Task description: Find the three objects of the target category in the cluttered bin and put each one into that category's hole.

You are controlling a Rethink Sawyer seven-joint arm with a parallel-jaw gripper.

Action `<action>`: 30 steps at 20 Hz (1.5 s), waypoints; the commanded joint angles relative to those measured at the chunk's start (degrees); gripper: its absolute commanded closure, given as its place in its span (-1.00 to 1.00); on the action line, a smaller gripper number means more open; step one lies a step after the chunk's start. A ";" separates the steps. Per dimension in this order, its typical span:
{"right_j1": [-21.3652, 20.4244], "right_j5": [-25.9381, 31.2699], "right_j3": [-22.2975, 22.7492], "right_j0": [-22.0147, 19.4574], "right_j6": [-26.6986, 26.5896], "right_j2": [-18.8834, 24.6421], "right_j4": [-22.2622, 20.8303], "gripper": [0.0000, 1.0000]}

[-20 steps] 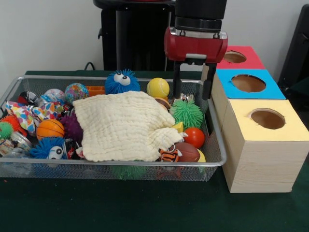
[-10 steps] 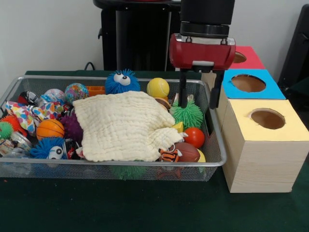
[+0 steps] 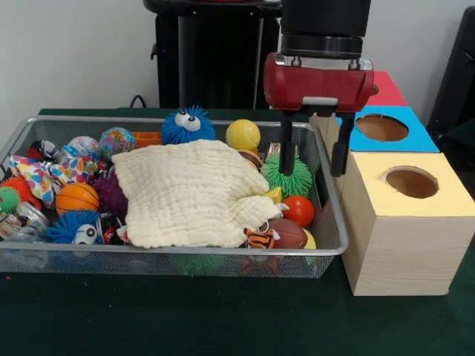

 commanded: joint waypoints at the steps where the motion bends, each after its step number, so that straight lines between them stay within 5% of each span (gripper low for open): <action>1: 3.35 4.97 0.66 -3.46 -0.18 4.80 -2.30 -1.00; 30: 6.90 -7.10 2.10 -5.48 4.78 9.45 -5.67 -1.00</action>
